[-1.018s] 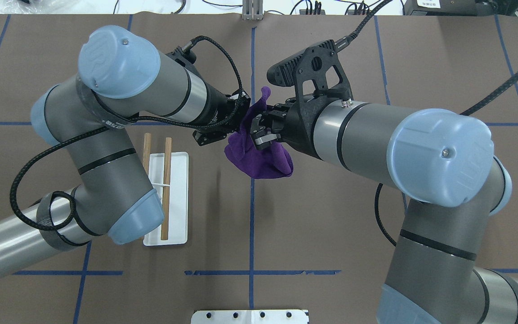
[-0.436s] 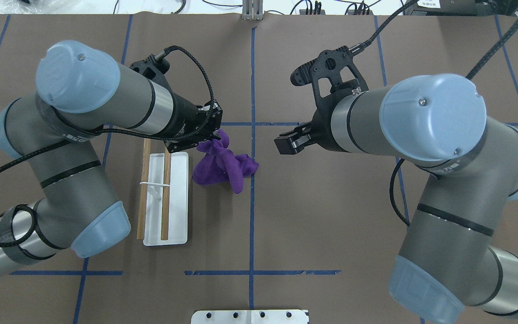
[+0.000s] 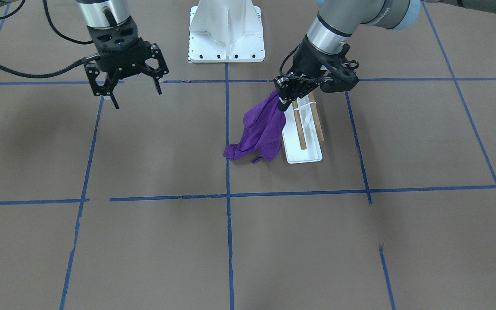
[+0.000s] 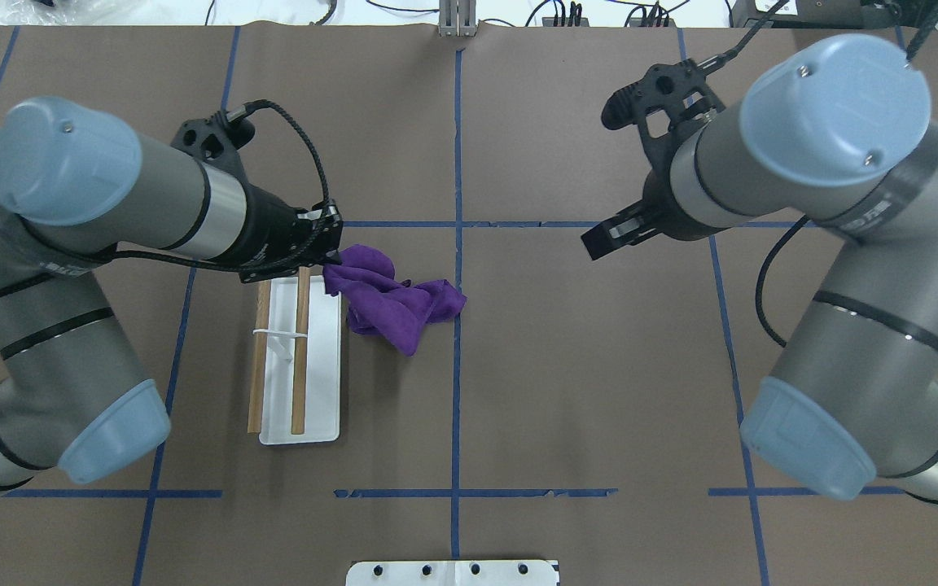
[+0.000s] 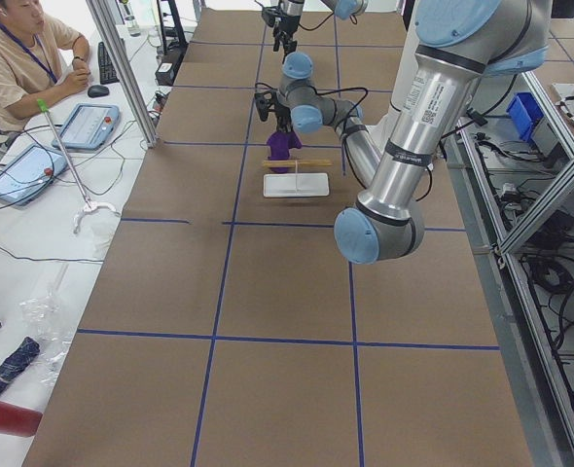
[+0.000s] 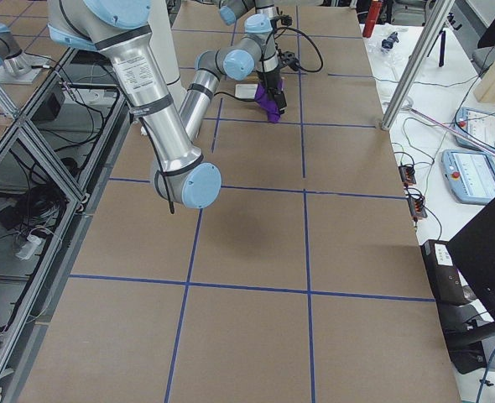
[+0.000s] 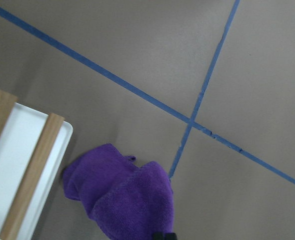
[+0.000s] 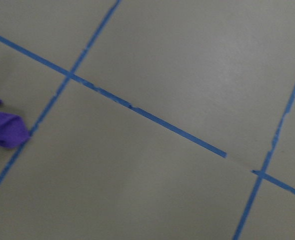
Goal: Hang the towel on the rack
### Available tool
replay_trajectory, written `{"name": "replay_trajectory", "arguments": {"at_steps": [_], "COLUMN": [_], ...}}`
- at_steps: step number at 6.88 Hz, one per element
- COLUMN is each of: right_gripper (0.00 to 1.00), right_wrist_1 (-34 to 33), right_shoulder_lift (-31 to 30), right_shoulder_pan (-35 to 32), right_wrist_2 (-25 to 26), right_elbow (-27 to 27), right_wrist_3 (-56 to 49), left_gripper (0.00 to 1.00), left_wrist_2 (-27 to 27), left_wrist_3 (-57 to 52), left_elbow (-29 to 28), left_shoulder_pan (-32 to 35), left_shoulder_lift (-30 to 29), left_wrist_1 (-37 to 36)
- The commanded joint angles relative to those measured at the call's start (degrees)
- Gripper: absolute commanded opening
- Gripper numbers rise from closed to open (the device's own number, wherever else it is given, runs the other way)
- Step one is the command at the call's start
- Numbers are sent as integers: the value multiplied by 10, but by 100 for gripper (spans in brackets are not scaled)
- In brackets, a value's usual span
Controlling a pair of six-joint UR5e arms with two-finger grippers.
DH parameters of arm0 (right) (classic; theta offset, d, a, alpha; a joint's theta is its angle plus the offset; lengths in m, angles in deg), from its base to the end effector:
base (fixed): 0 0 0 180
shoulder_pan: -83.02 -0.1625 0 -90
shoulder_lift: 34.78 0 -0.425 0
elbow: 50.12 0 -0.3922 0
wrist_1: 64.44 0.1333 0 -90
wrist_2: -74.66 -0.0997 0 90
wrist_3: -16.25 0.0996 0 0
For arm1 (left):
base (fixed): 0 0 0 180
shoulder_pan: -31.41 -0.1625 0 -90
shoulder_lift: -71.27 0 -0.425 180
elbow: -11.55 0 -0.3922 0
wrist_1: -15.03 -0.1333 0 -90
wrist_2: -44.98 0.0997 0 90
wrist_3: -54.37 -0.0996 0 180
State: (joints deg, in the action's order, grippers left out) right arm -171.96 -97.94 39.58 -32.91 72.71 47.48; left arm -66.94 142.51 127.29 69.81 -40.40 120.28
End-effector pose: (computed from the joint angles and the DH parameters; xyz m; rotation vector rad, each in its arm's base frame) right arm -0.3121 -0.4377 0.2067 0.3863 -0.6897 -0.3663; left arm 0.3715 -0.4171 0.2226 0.0493 1.1366 -0.3590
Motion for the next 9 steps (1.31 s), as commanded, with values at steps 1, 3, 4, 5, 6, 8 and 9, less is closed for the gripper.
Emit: {"name": "replay_trajectory", "arguments": {"at_steps": [1, 3, 4, 5, 6, 8, 9], "right_gripper": [100, 100, 100, 100, 100, 100, 100], "right_wrist_1": [-15, -10, -9, -8, -8, -8, -8], "right_shoulder_lift": [-72, -146, -176, -179, -180, -199, -212], "right_shoulder_pan": [-57, -99, -111, -121, -131, -157, -185], "right_wrist_2": [-29, -29, -23, -21, -20, -22, -26], "right_elbow": [-3, -3, -13, -21, -37, -44, -53], "right_wrist_3": [-62, -64, -64, -64, -64, -66, -98], "left_gripper": [0, 0, 0, 0, 34, 100, 100], "left_wrist_2": [-1, -2, -3, -2, -4, -8, -43], "left_wrist_3": [-145, -254, -269, -271, -272, -358, -460], "left_elbow": [16, 2, -18, -29, -30, -31, -45], "left_shoulder_pan": [18, 33, 41, 42, 42, 61, 111], "left_shoulder_lift": [95, 202, 208, 201, 199, 204, 208], "left_wrist_1": [42, 155, 177, 178, 178, 173, 154]}}
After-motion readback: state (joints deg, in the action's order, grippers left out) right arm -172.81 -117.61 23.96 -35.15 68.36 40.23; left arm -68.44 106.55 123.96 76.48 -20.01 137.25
